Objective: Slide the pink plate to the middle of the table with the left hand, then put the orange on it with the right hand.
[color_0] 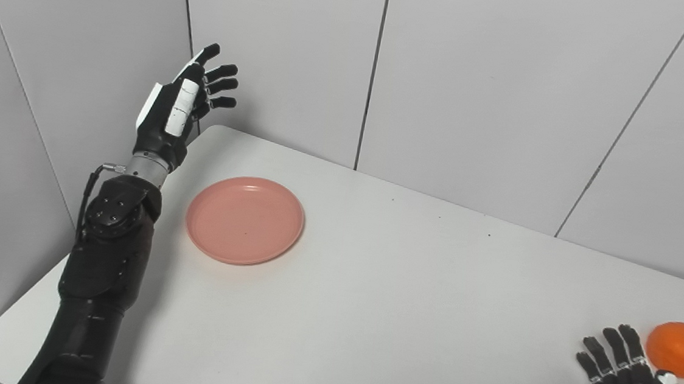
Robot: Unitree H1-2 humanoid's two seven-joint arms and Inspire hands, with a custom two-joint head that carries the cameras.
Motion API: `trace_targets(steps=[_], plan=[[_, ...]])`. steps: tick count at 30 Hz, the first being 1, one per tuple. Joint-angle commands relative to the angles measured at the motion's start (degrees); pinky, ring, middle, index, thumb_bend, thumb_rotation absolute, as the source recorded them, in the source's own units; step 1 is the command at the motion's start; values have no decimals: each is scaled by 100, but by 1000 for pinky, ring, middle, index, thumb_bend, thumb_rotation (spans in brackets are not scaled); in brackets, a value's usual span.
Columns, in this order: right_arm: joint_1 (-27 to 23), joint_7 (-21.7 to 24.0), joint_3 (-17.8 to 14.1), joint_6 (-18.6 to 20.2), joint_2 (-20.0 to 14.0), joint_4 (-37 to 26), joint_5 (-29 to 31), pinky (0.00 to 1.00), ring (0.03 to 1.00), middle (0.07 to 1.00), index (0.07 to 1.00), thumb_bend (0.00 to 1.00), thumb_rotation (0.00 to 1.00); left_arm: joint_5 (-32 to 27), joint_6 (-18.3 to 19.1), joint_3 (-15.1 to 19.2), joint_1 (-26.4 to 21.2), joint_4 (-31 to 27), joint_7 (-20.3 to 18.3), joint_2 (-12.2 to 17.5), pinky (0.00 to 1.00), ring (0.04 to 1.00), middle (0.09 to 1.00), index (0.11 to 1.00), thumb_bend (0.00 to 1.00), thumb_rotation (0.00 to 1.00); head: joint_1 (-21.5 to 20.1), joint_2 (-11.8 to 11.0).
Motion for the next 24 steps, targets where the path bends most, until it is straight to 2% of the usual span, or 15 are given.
trace_targets(steps=[1, 7, 12, 19, 24], plan=[[398, 82, -24, -123, 94, 633, -3, 908, 894, 940, 940, 787, 940, -67, -299, 71, -313, 27, 8, 229, 707, 818, 811, 907, 1000, 907, -11, 4], [418, 54, -41, -120, 114, 616, -16, 891, 881, 927, 928, 781, 944, 184, -547, 22, -361, 539, 154, 315, 708, 817, 813, 906, 1000, 923, -28, 8], [443, 67, -49, -90, 114, 568, 3, 888, 884, 924, 919, 791, 936, 381, -688, -74, -445, 992, 255, 377, 666, 795, 809, 895, 1000, 926, -27, 38], [476, 87, -47, -54, 92, 512, 14, 882, 880, 919, 911, 795, 934, 385, -690, -112, -438, 1287, 273, 344, 704, 803, 812, 906, 1000, 936, -41, 87], [456, 128, -85, -95, 85, 568, 76, 870, 872, 911, 898, 793, 917, 190, -424, -1, -365, 1315, 381, 177, 700, 798, 808, 914, 1000, 922, -69, 110]])
